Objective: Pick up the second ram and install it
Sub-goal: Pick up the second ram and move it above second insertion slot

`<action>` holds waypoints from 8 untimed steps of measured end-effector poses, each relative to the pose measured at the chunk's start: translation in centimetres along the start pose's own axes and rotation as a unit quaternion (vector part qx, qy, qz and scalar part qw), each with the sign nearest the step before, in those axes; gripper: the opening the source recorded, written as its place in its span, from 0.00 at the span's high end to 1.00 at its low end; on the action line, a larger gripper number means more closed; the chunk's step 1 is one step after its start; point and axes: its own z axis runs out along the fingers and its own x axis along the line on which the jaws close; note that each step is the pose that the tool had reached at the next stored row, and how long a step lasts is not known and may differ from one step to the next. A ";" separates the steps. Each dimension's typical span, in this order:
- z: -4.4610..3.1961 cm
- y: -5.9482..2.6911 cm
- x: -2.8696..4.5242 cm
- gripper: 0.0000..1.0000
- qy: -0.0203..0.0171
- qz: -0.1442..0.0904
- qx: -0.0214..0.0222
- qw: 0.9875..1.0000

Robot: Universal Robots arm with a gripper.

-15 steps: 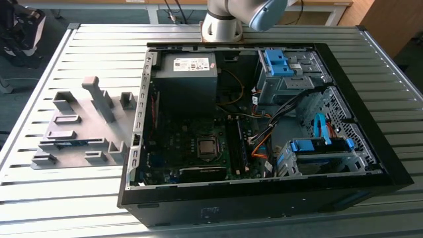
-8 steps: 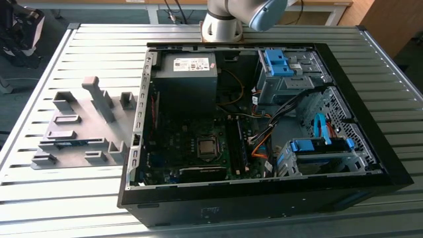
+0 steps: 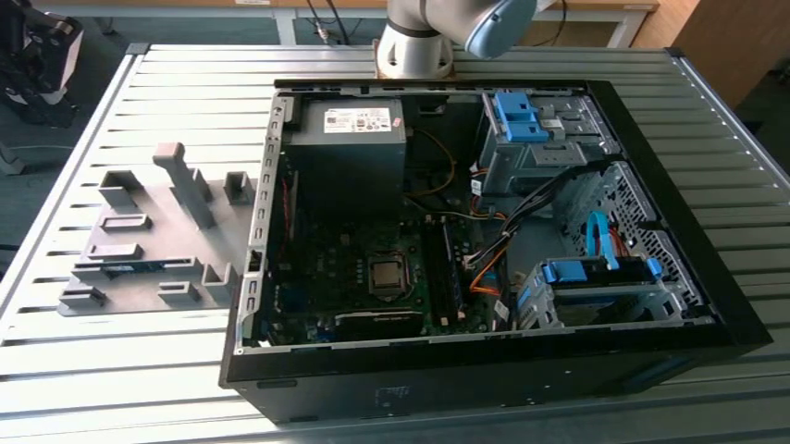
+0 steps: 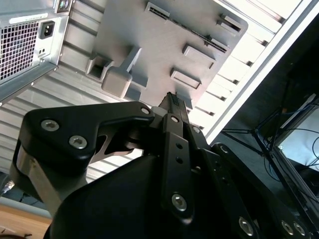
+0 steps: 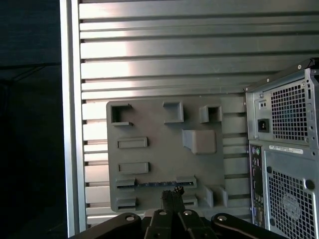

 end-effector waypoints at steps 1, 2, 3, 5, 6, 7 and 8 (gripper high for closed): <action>-0.01 -0.01 0.01 0.89 0.000 -0.002 0.000 1.000; 0.00 -0.02 0.00 0.89 0.000 -0.005 0.000 1.000; 0.00 -0.03 0.00 0.89 0.000 -0.008 0.000 1.000; -0.01 -0.05 0.01 0.89 0.001 -0.014 0.000 1.000; -0.01 -0.06 0.01 0.89 0.001 -0.017 0.000 1.000; -0.01 -0.07 0.01 0.89 0.001 -0.020 0.000 1.000; -0.01 -0.07 0.01 0.89 0.001 -0.023 -0.001 1.000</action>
